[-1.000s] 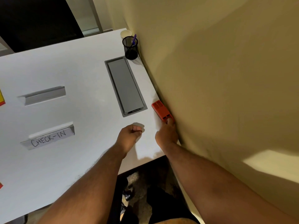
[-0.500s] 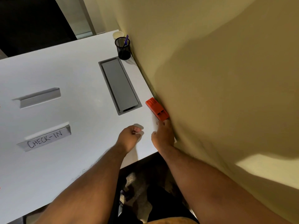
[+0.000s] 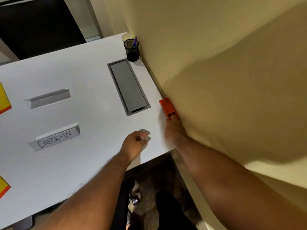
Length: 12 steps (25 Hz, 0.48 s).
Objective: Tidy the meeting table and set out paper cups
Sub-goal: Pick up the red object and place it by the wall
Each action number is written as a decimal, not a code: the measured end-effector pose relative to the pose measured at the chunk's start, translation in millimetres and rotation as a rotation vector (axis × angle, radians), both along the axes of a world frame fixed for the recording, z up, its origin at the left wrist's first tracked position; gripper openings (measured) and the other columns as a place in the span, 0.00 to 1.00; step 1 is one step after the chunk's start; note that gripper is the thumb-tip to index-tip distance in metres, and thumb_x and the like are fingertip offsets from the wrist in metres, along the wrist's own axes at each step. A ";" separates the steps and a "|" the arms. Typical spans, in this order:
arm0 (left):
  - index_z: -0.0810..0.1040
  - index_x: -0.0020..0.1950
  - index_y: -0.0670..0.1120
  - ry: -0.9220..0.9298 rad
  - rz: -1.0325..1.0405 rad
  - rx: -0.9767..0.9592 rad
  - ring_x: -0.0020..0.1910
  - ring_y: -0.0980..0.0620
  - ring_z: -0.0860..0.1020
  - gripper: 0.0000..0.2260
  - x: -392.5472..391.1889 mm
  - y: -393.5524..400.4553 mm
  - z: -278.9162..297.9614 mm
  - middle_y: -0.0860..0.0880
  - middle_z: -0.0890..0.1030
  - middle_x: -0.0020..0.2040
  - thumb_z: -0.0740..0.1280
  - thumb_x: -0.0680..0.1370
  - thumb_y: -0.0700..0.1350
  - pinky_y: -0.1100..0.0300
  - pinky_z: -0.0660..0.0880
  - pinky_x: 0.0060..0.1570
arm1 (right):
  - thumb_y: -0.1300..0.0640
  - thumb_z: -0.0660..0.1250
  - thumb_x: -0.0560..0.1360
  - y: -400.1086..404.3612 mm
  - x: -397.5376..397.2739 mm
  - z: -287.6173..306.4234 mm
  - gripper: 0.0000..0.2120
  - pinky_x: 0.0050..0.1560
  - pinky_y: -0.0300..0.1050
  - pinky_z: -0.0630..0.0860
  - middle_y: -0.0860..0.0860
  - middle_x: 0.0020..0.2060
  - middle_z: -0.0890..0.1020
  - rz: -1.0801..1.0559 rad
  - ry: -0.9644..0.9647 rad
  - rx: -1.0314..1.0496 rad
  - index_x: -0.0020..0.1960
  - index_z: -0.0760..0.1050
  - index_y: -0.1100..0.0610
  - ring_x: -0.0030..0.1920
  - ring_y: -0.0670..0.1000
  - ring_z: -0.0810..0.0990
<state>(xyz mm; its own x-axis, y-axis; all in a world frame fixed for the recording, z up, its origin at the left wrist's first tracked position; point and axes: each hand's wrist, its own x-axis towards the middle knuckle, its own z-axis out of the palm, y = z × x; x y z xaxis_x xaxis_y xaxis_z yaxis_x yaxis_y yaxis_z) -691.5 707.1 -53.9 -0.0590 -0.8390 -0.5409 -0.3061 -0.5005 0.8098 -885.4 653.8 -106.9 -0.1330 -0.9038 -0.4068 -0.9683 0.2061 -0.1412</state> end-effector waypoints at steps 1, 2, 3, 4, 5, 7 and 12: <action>0.80 0.46 0.52 -0.006 -0.008 -0.006 0.40 0.76 0.79 0.14 -0.2 -2.0 -0.4 0.59 0.81 0.50 0.67 0.80 0.33 0.81 0.71 0.37 | 0.58 0.64 0.81 -2.0 -0.5 -0.5 0.23 0.72 0.48 0.70 0.55 0.75 0.65 -0.005 -0.014 0.000 0.76 0.69 0.54 0.73 0.57 0.68; 0.81 0.46 0.52 -0.009 -0.008 -0.007 0.40 0.75 0.80 0.14 -0.9 -4.1 -1.5 0.59 0.81 0.50 0.68 0.80 0.33 0.81 0.71 0.37 | 0.58 0.64 0.81 -2.8 -2.2 0.0 0.24 0.71 0.49 0.72 0.54 0.75 0.65 -0.012 -0.030 0.015 0.76 0.68 0.53 0.72 0.57 0.69; 0.81 0.46 0.53 -0.016 -0.004 -0.008 0.41 0.73 0.80 0.13 -1.5 -5.4 -2.8 0.59 0.81 0.50 0.68 0.80 0.33 0.81 0.71 0.37 | 0.58 0.65 0.80 -2.6 -4.0 -0.9 0.24 0.70 0.50 0.73 0.54 0.75 0.64 -0.012 -0.043 0.018 0.76 0.69 0.52 0.72 0.57 0.69; 0.81 0.46 0.53 -0.027 -0.002 -0.011 0.42 0.71 0.81 0.13 -2.2 -6.3 -4.4 0.60 0.81 0.50 0.69 0.80 0.34 0.81 0.71 0.37 | 0.59 0.65 0.79 -1.6 -6.8 -0.7 0.25 0.68 0.52 0.74 0.53 0.74 0.64 -0.010 -0.051 0.023 0.75 0.69 0.51 0.71 0.58 0.69; 0.81 0.46 0.54 -0.038 -0.004 -0.014 0.43 0.70 0.80 0.13 -3.3 -6.6 -5.7 0.61 0.81 0.51 0.69 0.80 0.35 0.82 0.70 0.38 | 0.60 0.65 0.78 -0.7 -8.9 -1.0 0.26 0.67 0.53 0.76 0.53 0.74 0.64 -0.012 -0.057 0.013 0.75 0.70 0.49 0.70 0.58 0.69; 0.81 0.46 0.56 -0.068 -0.020 -0.019 0.45 0.69 0.79 0.12 -4.5 -7.1 -9.2 0.64 0.81 0.50 0.71 0.79 0.37 0.82 0.70 0.39 | 0.61 0.65 0.78 3.0 -11.0 -2.3 0.28 0.65 0.54 0.77 0.53 0.73 0.64 -0.020 -0.064 -0.029 0.76 0.70 0.46 0.69 0.59 0.69; 0.80 0.52 0.55 -0.205 -0.106 -0.048 0.56 0.54 0.79 0.10 1.3 -13.9 -15.3 0.60 0.80 0.54 0.69 0.79 0.38 0.69 0.70 0.55 | 0.60 0.68 0.78 15.4 -2.8 -4.1 0.28 0.70 0.51 0.73 0.54 0.71 0.68 0.007 -0.165 -0.150 0.77 0.69 0.49 0.72 0.58 0.70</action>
<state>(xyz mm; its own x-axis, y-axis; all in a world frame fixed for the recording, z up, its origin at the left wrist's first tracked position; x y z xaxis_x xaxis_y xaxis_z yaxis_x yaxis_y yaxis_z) -690.2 693.2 -69.2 -0.0412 -0.8590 -0.5103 -0.5157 -0.4191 0.7472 -888.2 669.3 -111.1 -0.0693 -0.9564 -0.2836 -0.9307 0.1644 -0.3268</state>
